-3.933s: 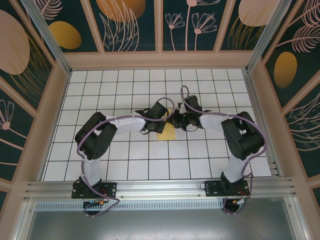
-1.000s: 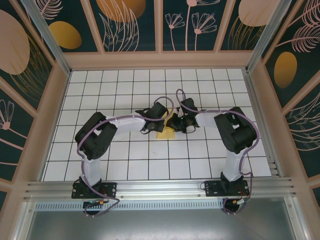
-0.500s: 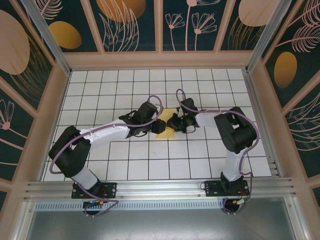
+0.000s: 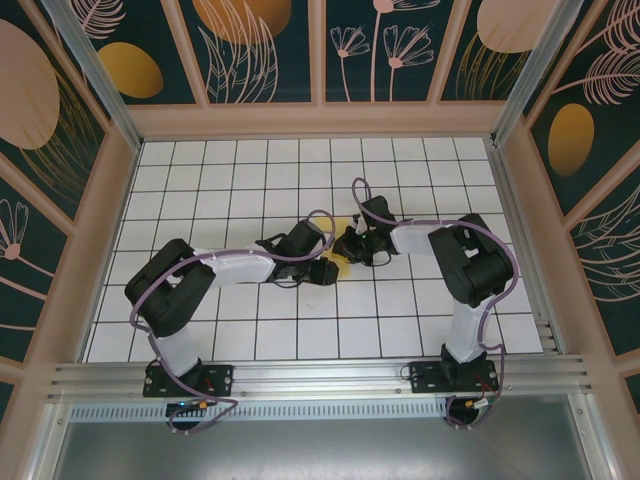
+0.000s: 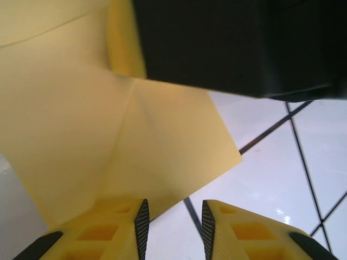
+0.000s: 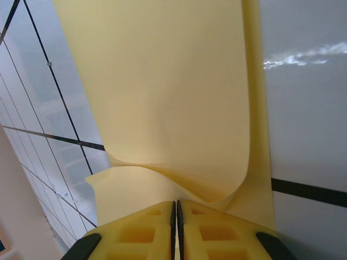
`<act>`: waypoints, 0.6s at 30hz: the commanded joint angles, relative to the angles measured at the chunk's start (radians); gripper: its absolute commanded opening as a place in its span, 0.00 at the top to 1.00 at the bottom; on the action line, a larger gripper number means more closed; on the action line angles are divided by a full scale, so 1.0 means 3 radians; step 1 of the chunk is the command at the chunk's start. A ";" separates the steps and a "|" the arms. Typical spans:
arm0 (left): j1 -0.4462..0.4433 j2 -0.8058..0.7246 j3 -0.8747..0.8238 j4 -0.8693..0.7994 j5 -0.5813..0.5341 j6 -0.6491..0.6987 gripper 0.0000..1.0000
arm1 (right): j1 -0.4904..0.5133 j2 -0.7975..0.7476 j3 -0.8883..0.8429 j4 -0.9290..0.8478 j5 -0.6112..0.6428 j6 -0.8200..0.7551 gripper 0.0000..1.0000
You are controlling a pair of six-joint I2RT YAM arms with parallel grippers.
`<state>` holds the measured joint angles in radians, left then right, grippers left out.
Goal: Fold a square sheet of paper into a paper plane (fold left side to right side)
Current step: Fold the triangle a second time at the center of the table.
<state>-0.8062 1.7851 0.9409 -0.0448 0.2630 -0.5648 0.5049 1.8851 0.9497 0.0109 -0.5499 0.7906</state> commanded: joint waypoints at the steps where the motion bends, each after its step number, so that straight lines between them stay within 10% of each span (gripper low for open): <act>1: -0.0001 0.0054 0.0085 0.0011 -0.0156 -0.0063 0.65 | -0.0004 0.0155 -0.0036 -0.0268 0.0170 -0.0048 0.85; 18: 0.0062 -0.0081 0.0184 0.0090 -0.0180 -0.0126 0.56 | -0.0008 0.0178 -0.0037 -0.0286 0.0169 -0.0062 0.85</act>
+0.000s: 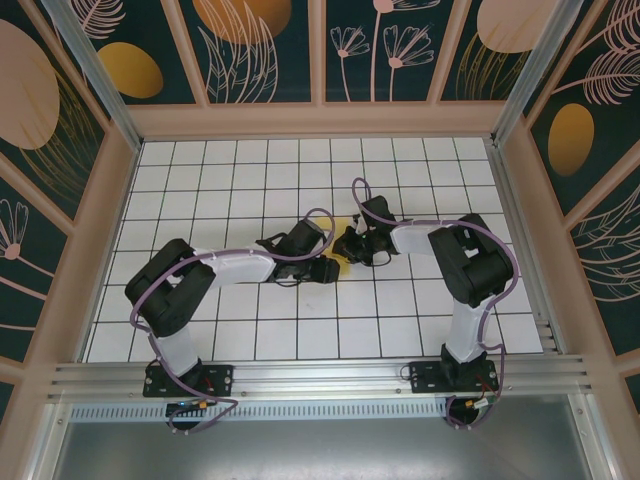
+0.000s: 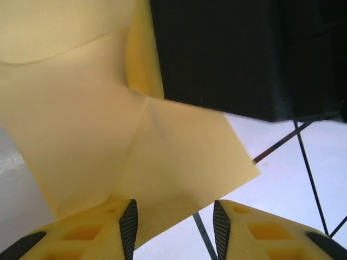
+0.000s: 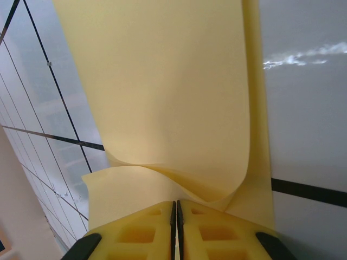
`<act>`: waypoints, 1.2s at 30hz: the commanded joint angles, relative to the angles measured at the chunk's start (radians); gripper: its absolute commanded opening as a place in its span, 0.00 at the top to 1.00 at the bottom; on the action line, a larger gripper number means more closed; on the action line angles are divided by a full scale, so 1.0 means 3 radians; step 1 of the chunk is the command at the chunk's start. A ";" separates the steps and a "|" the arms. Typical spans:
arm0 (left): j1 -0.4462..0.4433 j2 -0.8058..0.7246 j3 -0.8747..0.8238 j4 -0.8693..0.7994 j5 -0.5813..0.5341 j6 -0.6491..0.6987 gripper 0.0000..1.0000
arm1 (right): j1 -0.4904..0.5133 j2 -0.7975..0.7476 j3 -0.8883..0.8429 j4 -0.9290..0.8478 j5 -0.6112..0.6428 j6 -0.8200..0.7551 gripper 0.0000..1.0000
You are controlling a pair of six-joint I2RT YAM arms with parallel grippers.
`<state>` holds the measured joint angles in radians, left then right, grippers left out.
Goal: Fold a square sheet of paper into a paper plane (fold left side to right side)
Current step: Fold the triangle a second time at the center of the table.
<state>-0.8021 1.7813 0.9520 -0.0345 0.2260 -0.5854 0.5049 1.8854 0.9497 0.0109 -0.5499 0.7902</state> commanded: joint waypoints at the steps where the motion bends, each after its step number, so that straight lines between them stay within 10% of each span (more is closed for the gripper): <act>1: 0.0063 -0.0048 0.0155 0.0074 -0.0032 -0.0067 0.56 | -0.0011 0.0176 -0.0036 -0.0283 0.0166 -0.0060 0.85; 36: 0.0073 0.0284 0.0204 -0.0095 -0.0044 0.0028 0.57 | -0.0026 0.0194 -0.0041 -0.0336 0.0202 -0.0090 0.85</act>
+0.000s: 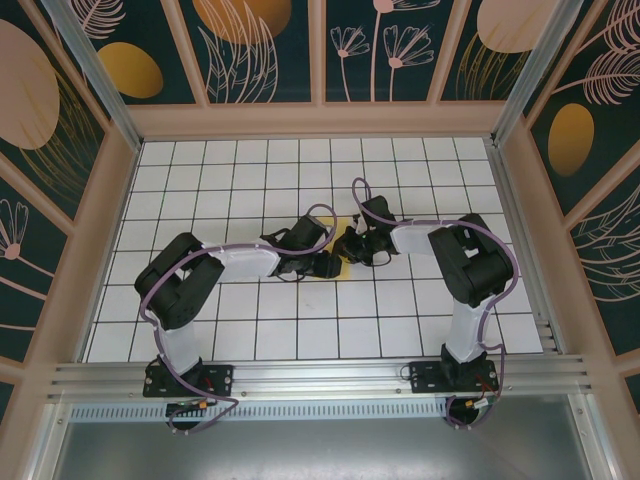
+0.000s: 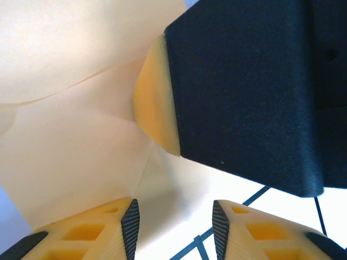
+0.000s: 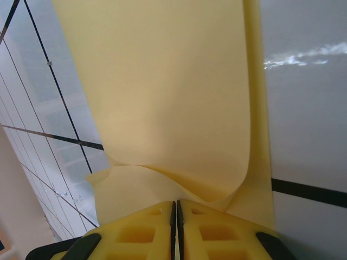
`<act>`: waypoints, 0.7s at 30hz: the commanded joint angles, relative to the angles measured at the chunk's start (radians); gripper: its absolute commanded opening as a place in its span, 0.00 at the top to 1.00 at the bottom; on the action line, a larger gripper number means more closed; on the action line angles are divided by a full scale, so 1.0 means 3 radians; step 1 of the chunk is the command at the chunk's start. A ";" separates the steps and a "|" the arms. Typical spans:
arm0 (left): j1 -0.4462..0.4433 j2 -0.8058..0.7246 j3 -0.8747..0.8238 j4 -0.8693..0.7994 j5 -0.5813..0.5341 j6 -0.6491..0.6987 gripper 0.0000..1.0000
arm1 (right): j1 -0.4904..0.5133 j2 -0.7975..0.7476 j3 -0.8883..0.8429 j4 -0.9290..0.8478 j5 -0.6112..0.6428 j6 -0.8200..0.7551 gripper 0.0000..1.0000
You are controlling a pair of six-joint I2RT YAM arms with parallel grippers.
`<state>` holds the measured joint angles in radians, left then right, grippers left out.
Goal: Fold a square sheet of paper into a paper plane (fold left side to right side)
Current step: Fold the triangle a second time at the center of the table.
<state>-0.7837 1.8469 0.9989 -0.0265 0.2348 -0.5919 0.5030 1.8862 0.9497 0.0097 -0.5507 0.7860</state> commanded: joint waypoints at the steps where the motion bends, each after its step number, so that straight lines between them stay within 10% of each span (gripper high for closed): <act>1: 0.0010 0.0066 0.0045 -0.0121 -0.0076 0.0049 0.57 | -0.0020 0.0191 -0.0044 -0.0336 0.0204 -0.0074 0.85; 21: 0.0013 0.0026 -0.0436 0.0138 0.0210 -0.0158 0.58 | -0.0136 -0.0056 0.0024 -0.0001 -0.0097 -0.0175 0.85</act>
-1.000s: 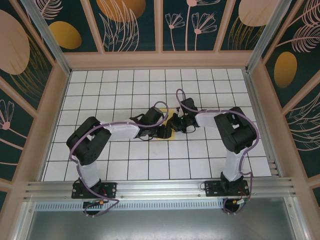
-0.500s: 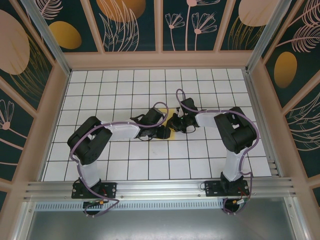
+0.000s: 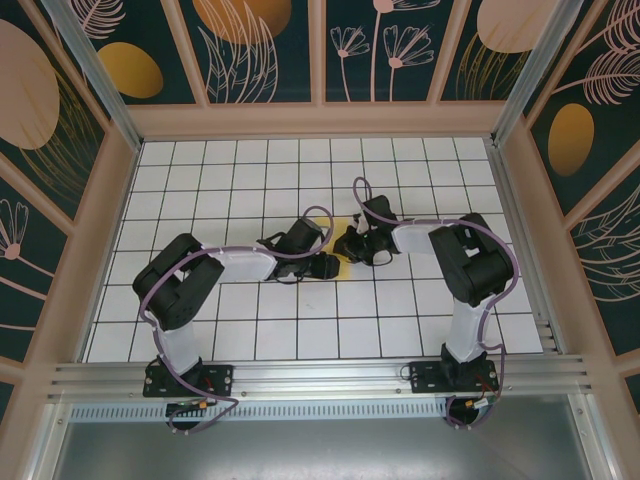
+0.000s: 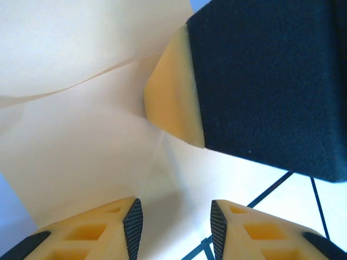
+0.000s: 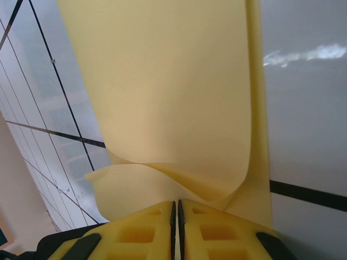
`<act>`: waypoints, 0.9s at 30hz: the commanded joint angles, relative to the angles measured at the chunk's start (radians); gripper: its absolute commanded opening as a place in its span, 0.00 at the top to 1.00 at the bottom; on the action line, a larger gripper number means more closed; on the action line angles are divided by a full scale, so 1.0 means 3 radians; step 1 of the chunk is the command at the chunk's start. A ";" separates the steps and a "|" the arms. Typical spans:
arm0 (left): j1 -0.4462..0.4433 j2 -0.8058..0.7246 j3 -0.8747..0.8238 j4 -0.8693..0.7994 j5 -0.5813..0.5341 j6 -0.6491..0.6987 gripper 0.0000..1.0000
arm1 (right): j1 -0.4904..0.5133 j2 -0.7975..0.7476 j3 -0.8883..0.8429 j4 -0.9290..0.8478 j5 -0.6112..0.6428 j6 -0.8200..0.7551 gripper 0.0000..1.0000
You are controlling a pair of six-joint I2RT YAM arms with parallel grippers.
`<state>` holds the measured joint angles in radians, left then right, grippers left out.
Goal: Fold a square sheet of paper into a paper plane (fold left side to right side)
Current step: Fold the triangle a second time at the center of the table.
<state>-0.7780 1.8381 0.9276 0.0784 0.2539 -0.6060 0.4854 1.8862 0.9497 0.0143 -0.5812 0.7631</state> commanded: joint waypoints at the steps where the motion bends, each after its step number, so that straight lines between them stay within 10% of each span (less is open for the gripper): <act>1: -0.0007 0.0057 -0.0227 -0.0189 0.0173 -0.0126 0.59 | -0.0095 -0.0107 0.0042 -0.0012 -0.0001 -0.0130 0.85; 27: -0.0009 0.0114 -0.0285 -0.0059 0.0284 -0.0196 0.62 | 0.0161 0.0095 0.0117 -0.0093 -0.0044 -0.0134 0.98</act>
<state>-0.7692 1.8297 0.8776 0.1650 0.2924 -0.6418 0.5251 1.8957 0.9543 0.0158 -0.6250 0.7380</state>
